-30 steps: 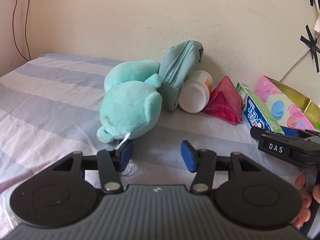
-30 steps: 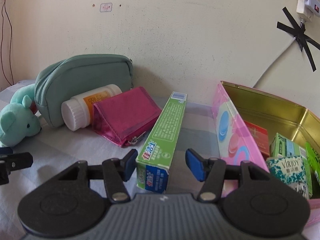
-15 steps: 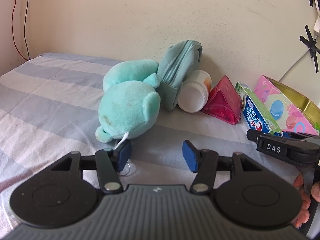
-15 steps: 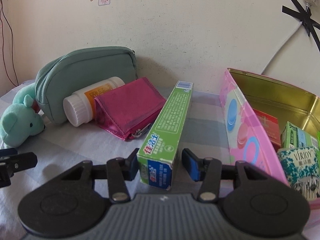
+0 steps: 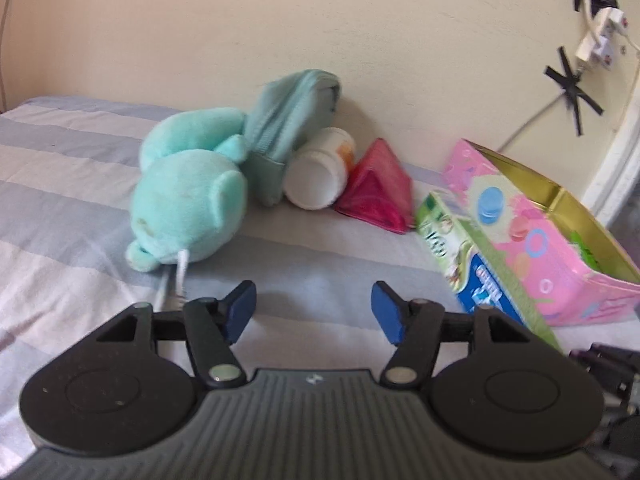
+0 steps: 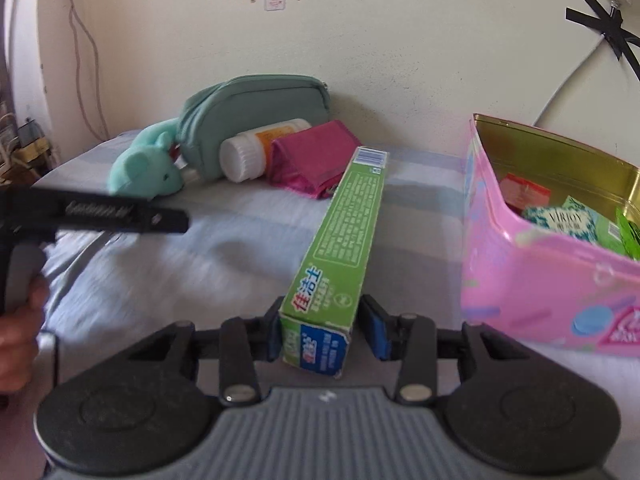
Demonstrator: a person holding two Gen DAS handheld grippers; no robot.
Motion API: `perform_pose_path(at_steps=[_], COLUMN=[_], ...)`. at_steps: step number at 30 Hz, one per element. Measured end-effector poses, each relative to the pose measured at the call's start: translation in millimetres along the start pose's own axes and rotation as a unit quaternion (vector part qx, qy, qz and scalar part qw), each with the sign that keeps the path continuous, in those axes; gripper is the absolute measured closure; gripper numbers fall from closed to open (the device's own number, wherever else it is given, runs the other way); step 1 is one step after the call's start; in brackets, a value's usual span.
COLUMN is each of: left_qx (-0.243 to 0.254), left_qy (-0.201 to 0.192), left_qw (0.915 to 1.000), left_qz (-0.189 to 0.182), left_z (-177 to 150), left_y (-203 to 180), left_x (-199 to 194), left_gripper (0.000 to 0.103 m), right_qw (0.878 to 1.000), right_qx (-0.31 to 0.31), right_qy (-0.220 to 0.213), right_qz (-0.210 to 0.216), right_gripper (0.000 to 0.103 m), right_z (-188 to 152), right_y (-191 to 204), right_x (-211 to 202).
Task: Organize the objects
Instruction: 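Lift the toothpaste box with the left gripper and lay it in the tin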
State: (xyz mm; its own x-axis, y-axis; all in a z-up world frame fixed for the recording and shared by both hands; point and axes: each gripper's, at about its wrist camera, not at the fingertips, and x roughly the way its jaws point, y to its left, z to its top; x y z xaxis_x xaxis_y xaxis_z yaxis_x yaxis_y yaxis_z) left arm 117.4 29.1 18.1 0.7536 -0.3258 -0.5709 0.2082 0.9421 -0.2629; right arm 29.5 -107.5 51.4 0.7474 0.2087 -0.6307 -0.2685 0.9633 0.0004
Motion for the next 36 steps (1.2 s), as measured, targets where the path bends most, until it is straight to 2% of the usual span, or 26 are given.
perform_pose_path(at_steps=[5,9,11,12,13,14,16,20,23,27,36], left_qx=[0.006,0.01,0.025,0.034,0.037,0.024,0.015,0.048,0.08,0.125,0.186], left_qy=[0.031,0.068,0.085,0.091,0.097,0.101,0.106,0.077,0.048,0.014,0.031], left_qw=[0.9956,0.9897,0.9904,0.9914,0.9909,0.9892,0.9902,0.9928,0.9927,0.9879,0.9753], left_qz=[-0.088,-0.125,-0.106,-0.088,-0.086,-0.103,-0.09,-0.078,-0.077,-0.092,-0.115], left_z=[-3,-5,-8,-10,-12,-12,-8,12,37,66,82], left_y=[-40,-72,-88,-93,-95,-93,-96,-124,-157,-213,-329], left_x=[-7,-6,2,7,11,13,11,2,0,12,97], left_gripper=[0.023,0.015,0.016,0.027,0.033,0.045,0.047,0.049,0.049,0.049,0.05], right_qw=[0.998,0.993,0.991,0.991,0.991,0.992,0.994,0.992,0.987,0.981,0.979], right_qx=[-0.061,-0.104,-0.111,-0.114,-0.114,-0.108,-0.088,-0.069,-0.057,-0.037,0.037], right_qy=[-0.023,-0.041,-0.046,-0.048,-0.05,-0.05,-0.057,-0.101,-0.14,-0.175,-0.153], right_qz=[-0.026,-0.05,-0.054,-0.055,-0.051,-0.046,-0.03,-0.033,-0.049,-0.082,-0.126], right_gripper=[0.07,0.07,0.07,0.07,0.07,0.07,0.07,0.07,0.07,0.07,0.07], right_z=[-38,-49,-49,-50,-50,-50,-52,-42,-27,-4,18], right_y=[27,43,46,48,47,45,38,25,2,-43,-170], right_x=[-47,-57,-57,-57,-58,-59,-64,-71,-77,-79,-49])
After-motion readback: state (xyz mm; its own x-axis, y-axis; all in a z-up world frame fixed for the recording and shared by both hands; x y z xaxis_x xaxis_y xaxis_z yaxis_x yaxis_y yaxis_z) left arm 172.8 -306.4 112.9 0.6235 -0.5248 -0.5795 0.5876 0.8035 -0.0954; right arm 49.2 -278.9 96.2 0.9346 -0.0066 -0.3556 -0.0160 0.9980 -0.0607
